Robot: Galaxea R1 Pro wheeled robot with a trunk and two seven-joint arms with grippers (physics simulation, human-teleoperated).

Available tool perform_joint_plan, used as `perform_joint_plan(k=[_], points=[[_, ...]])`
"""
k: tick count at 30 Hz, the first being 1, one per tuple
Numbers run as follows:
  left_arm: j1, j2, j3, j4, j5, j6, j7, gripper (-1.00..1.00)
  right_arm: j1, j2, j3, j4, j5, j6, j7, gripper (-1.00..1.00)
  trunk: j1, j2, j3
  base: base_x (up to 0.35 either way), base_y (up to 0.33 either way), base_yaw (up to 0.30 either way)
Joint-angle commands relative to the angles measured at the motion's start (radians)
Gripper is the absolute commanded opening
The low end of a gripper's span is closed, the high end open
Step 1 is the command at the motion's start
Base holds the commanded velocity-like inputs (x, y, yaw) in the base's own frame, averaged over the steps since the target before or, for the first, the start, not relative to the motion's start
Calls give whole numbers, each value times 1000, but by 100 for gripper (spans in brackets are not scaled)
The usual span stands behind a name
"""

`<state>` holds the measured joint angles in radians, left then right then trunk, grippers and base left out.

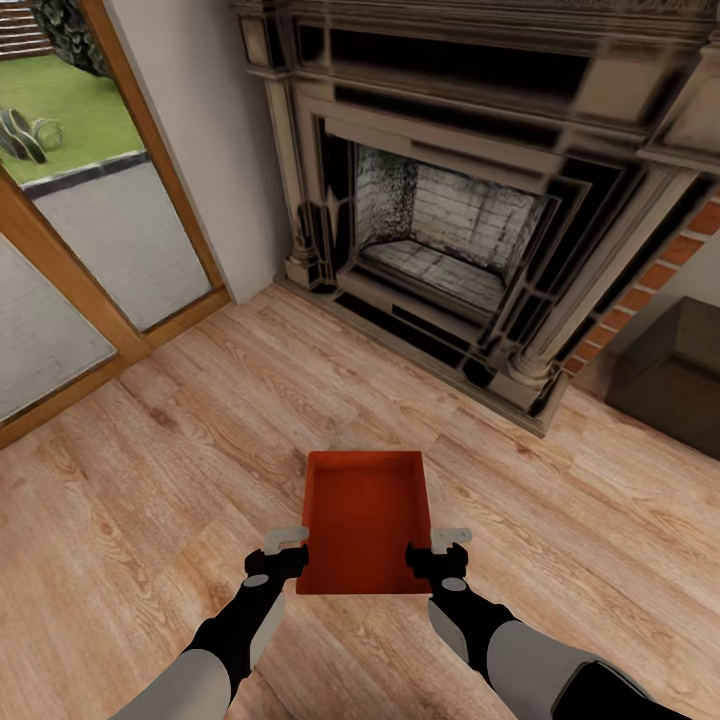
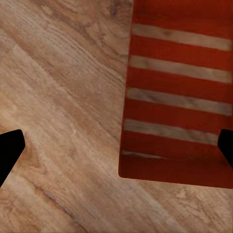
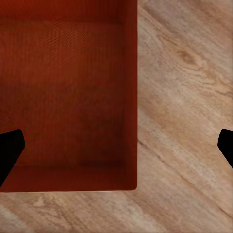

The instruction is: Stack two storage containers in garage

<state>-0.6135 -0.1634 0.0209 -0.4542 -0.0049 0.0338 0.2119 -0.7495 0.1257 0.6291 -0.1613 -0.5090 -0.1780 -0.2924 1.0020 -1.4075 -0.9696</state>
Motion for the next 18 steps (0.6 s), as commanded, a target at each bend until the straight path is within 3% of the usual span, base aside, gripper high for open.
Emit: perform_joint_plan(k=[1,18], points=[[0,-1,3,-2,0,3,2,100,-1,0,9,1,-9,-4,-4,100,4,-8,-4,0,0,0],[0,1,11,3,3,0,8,100,-1,-4,5,12,-14,-13,-3,100,69,-127,-57,0,0,0]])
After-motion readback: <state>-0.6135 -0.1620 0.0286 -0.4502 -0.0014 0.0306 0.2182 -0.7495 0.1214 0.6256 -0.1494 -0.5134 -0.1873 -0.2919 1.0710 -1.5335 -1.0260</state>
